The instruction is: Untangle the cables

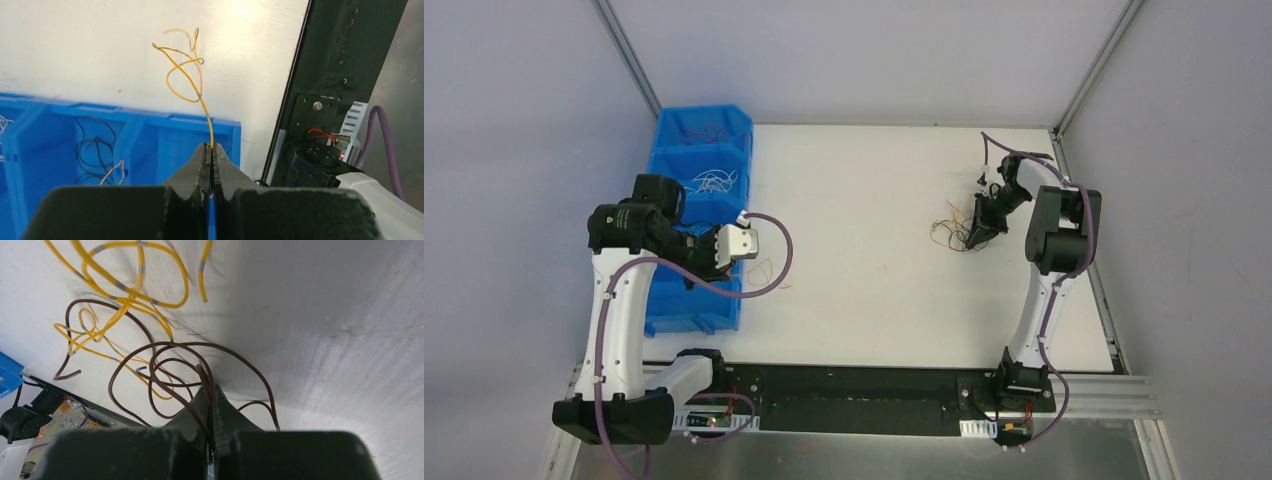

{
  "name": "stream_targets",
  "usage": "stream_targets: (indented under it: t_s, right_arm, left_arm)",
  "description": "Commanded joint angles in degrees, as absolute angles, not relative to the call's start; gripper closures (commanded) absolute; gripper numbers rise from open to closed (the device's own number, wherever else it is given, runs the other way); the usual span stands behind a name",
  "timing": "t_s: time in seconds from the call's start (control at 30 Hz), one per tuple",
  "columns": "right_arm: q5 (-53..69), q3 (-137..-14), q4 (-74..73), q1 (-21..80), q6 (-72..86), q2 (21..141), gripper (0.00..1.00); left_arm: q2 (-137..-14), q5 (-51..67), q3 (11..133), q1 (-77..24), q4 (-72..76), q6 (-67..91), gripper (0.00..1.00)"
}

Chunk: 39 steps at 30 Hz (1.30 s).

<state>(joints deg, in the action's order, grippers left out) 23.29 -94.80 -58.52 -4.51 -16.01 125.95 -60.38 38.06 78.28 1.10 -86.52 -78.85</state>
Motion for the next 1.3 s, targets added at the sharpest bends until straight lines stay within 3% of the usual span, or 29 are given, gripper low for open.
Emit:
stream_targets:
  t_s: [0.0, 0.3, 0.67, 0.9, 1.17, 1.27]
  right_arm:
    - [23.83, -94.33, -58.97, -4.83, -15.63, 122.35, 1.00]
    - [23.71, -95.66, -59.67, -4.81, -15.80, 123.58, 1.00]
    - [24.76, -97.48, -59.94, -4.83, -15.53, 125.80, 1.00]
    - [24.57, -97.64, -60.34, -4.91, -16.15, 125.83, 1.00]
    - [25.23, -95.94, -59.01, -5.01, -14.87, 125.44, 1.00]
    - [25.36, -95.61, -58.63, -5.01, -14.64, 125.49, 1.00]
  left_arm:
    - [-62.26, 33.71, 77.70, 0.74, -96.77, -76.84, 1.00]
    - [-63.79, 26.09, 76.97, 10.32, -96.86, -78.94, 1.00]
    - [-63.30, 11.41, 71.89, 25.39, -96.73, -92.05, 1.00]
    - [-70.80, 2.93, 70.72, 37.09, -85.82, -93.17, 1.00]
    - [-72.88, 0.35, 74.86, 40.34, -80.96, -97.23, 1.00]
    - [-71.71, 5.53, 77.61, 40.01, -84.49, -98.91, 1.00]
